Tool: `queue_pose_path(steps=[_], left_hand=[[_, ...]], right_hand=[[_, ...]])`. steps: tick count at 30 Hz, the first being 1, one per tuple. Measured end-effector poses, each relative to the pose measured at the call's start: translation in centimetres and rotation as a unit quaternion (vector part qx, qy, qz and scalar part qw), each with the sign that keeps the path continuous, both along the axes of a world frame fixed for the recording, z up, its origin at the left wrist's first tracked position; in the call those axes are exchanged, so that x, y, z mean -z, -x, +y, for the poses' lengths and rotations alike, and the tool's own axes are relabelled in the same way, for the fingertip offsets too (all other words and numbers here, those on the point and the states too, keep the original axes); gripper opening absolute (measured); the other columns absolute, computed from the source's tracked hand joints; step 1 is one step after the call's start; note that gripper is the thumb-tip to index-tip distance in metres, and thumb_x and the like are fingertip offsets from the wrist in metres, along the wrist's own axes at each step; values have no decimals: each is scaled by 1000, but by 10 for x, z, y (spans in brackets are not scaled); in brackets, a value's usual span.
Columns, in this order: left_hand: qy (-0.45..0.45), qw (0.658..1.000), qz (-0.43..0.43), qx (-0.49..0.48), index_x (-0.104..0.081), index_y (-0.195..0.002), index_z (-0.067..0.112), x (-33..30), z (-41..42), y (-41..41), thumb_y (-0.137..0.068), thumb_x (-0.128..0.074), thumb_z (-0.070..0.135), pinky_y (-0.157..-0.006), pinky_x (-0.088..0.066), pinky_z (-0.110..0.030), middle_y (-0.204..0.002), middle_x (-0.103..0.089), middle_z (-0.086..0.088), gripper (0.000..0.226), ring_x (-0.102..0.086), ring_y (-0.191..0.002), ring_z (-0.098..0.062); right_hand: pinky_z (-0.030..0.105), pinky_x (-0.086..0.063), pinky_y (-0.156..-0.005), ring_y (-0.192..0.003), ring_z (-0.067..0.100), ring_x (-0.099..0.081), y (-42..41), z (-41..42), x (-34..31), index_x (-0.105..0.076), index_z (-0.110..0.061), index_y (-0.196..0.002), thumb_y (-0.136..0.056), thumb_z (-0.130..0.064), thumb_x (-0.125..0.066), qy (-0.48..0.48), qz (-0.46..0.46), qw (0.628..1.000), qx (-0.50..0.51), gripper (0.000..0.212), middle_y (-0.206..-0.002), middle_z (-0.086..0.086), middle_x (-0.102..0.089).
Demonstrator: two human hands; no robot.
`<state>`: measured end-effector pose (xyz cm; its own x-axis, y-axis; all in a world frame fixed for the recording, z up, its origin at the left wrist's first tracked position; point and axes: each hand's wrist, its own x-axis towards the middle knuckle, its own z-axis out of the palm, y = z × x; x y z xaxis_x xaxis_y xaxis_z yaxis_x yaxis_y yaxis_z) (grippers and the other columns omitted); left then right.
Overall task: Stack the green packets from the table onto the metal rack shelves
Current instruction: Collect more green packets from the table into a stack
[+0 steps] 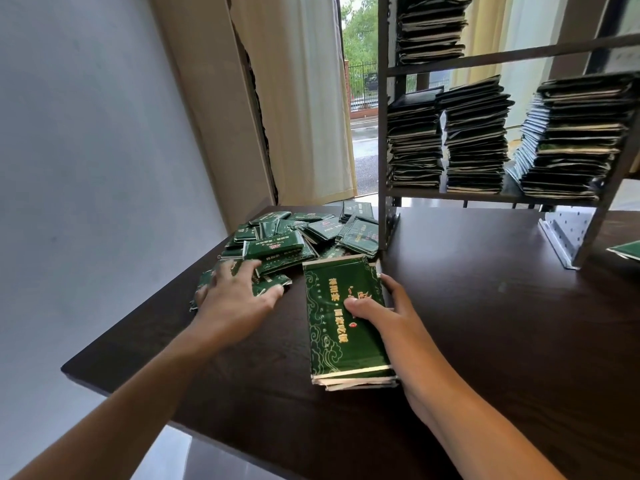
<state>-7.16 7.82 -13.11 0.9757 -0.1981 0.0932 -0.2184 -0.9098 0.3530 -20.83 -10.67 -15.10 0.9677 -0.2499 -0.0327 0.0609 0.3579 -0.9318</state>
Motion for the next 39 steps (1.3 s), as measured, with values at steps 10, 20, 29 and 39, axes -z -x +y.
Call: queue_pose_path(steps=[10, 20, 29, 39], left_hand=[[-122, 992, 37, 14, -36, -152, 31, 27, 11, 1, -97, -46, 57, -112, -37, -42, -150, -45, -2, 62, -44, -137, -24], [-204, 978, 30, 16, -27, -156, 32, 30, 3, 0, -101, -28, 61, -117, -25, -44, -161, -30, -1, 62, -27, -149, -20], [-193, 979, 27, 54, -46, -144, 35, 17, 5, 15, -97, -40, 62, -105, -44, -37, -143, -55, 8, 55, -53, -130, -22], [-104, 989, -34, 96, -56, -133, 38, 8, 7, 37, -94, -50, 59, -98, -48, -34, -129, -64, 10, 45, -60, -117, -16]], right_hand=[[30, -59, -60, -79, 22, -77, 2, 3, -3, -50, -46, -102, -90, -19, -71, 4, -5, 1000, -6, 36, -87, -4, -78], [27, -59, -56, -78, 21, -77, 3, 2, -4, -52, -43, -106, -90, -18, -71, 7, -11, 1000, -9, 35, -91, 0, -78], [26, -59, -58, -80, 20, -77, 4, 2, -5, -48, -43, -115, -89, -22, -71, 10, -9, 1000, -18, 41, -101, 3, -76], [27, -59, -58, -80, 21, -77, 3, 2, -3, -49, -46, -106, -89, -21, -72, 9, -5, 1000, -9, 38, -93, -1, -78]])
